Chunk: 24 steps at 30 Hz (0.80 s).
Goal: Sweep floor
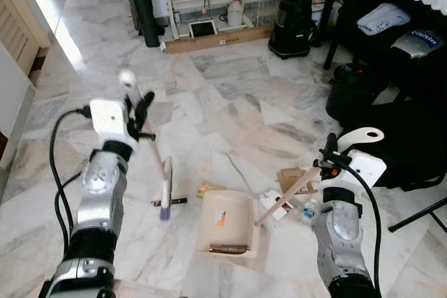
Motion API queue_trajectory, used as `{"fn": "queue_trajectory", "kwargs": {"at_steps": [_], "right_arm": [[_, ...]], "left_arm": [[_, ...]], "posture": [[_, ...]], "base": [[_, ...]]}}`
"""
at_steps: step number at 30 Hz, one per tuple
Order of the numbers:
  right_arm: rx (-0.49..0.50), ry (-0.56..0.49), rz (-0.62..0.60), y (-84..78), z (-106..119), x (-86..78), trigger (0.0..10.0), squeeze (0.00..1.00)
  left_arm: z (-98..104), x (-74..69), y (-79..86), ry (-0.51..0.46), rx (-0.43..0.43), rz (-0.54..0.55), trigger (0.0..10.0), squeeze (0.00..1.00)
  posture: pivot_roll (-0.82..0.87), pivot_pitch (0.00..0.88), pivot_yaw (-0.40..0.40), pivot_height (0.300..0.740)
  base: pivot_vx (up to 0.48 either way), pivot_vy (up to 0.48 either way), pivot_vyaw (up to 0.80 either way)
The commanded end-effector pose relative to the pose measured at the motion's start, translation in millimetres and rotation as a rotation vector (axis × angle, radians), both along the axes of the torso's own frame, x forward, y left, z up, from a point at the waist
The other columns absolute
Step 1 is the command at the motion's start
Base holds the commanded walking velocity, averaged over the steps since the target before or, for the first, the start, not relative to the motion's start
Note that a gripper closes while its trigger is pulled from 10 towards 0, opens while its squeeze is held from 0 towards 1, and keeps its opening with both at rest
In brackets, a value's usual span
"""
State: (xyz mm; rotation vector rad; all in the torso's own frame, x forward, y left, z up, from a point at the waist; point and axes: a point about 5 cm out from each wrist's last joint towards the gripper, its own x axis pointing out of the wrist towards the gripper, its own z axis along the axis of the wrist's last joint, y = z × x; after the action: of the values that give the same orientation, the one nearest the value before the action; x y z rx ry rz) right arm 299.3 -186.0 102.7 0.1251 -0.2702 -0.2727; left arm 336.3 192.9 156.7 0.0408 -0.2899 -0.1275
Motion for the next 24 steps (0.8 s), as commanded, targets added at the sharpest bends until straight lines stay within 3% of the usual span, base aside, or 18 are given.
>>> {"fn": "queue_trajectory", "kwargs": {"at_steps": [1,10,24], "right_arm": [[-0.009,-0.067,-0.015,-2.8,15.6,0.9,10.0,0.00],[-0.027,-0.029,-0.033,-8.6,4.8,-9.6,10.0,0.00],[-0.081,-0.028,-0.042,-13.6,13.5,-11.3,10.0,0.00]], "left_arm": [[0.8,-0.9,-1.2,-0.015,-0.007,-0.012,10.0,0.00],[-16.7,-9.2,-7.9,0.021,-0.039,-0.003,10.0,0.00],[-19.0,-4.9,-10.8,0.017,-0.064,0.008,10.0,0.00]], "posture": [[-0.04,0.000,0.056,0.740],[-0.02,0.000,0.035,0.740],[-0.03,0.000,0.001,0.740]], "base": [[0.000,0.000,0.00],[0.000,0.000,0.00],[0.000,0.000,0.00]]}}
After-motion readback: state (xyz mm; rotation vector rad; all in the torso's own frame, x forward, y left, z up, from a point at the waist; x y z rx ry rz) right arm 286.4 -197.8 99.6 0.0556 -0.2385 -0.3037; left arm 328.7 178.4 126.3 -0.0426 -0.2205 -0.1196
